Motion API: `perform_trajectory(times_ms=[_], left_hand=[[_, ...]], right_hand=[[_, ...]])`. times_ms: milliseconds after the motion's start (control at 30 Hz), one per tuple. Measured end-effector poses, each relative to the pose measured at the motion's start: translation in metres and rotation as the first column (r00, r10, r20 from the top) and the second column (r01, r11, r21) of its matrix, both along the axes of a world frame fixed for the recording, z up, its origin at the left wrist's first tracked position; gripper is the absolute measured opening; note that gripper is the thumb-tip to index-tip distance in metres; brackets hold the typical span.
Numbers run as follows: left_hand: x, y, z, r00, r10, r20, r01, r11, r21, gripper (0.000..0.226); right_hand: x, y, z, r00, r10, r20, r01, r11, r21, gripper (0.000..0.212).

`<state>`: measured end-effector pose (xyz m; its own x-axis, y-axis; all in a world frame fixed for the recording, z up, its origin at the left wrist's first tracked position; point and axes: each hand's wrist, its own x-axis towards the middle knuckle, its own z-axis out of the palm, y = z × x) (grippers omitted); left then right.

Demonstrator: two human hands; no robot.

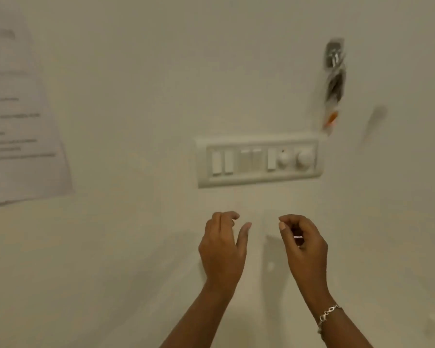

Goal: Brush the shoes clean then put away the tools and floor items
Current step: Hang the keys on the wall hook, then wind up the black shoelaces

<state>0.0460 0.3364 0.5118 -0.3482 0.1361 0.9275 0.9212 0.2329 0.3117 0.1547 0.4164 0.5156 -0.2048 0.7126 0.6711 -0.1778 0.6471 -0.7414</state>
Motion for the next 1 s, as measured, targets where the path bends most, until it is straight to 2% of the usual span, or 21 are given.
perform_trajectory(times_ms=[100, 200, 367, 467, 567, 700, 867, 1000], left_hand=[[-0.031, -0.071, -0.073, 0.996, 0.009, 0.085, 0.004, 0.989, -0.149, 0.026], [-0.057, -0.137, -0.135, 0.968, 0.048, 0.246, 0.018, 0.966, -0.259, 0.026], [-0.074, -0.204, -0.219, 0.855, 0.146, 0.498, 0.056, 0.928, -0.368, 0.026], [-0.071, -0.225, -0.264, 0.782, 0.216, 0.584, 0.077, 0.897, -0.435, 0.010], [-0.062, -0.244, -0.315, 0.719, 0.292, 0.631, 0.080, 0.867, -0.493, 0.009], [-0.052, -0.266, -0.397, 0.643, 0.356, 0.678, 0.063, 0.858, -0.510, 0.010], [-0.037, -0.285, -0.492, 0.598, 0.382, 0.705, 0.072, 0.850, -0.522, 0.010], [-0.023, -0.297, -0.530, 0.568, 0.396, 0.721, 0.064, 0.853, -0.518, 0.011]], right_hand=[[-0.021, -0.053, -0.069, 0.992, 0.045, 0.116, -0.030, 0.992, -0.125, 0.011], [-0.034, -0.100, -0.138, 0.958, 0.085, 0.275, -0.017, 0.970, -0.241, 0.011], [-0.040, -0.149, -0.221, 0.866, 0.153, 0.476, 0.011, 0.946, -0.325, 0.017], [-0.041, -0.161, -0.262, 0.811, 0.202, 0.548, 0.004, 0.936, -0.351, 0.017], [-0.041, -0.168, -0.310, 0.766, 0.248, 0.594, -0.018, 0.931, -0.365, 0.007], [-0.045, -0.173, -0.387, 0.713, 0.307, 0.630, -0.045, 0.917, -0.396, 0.009], [-0.048, -0.183, -0.473, 0.669, 0.363, 0.648, -0.109, 0.911, -0.398, 0.012], [-0.043, -0.194, -0.513, 0.662, 0.380, 0.646, -0.180, 0.917, -0.355, 0.010]])
